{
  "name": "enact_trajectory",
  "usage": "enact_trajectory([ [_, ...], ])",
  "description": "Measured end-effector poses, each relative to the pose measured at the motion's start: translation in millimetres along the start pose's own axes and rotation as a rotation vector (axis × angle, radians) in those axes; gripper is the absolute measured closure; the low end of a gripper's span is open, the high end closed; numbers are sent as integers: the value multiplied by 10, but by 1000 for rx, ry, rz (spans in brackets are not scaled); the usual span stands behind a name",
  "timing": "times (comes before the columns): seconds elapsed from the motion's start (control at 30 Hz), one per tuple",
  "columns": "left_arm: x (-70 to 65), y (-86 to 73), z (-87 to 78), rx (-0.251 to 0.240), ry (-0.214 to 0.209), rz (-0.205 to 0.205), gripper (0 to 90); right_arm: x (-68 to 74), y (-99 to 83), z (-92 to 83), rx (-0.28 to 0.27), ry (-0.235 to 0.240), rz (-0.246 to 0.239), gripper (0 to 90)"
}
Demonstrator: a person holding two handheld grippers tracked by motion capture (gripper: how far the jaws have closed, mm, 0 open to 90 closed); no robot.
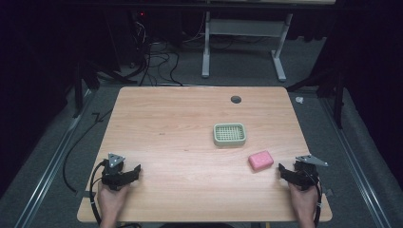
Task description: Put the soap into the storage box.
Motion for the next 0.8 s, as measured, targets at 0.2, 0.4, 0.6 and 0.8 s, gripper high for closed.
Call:
enact_trajectory([
  [0.2, 0, -3, -2, -1, 4, -3, 251, 0, 3, 4, -2, -1, 1, 303],
  [0.4, 0, -3, -3, -1, 5, -4, 250, 1, 5, 6, -1, 2, 1, 299],
  [0.6, 7, -2, -5, 0, 5, -7, 257, 8, 12, 15, 1, 10, -3, 266],
  [0.8, 7, -2, -5, 0, 5, -7, 257, 4, 18, 29, 2, 26, -15, 229],
])
Point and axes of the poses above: each handheld gripper's, and its own axes: z roughly forward along the jaws, y roughly out of its top, x roughly to its left, the point moved 9 cm from there along z, roughly forward along the jaws, and after that the axes turned 12 degrees about -z, right-handed, at the moved point
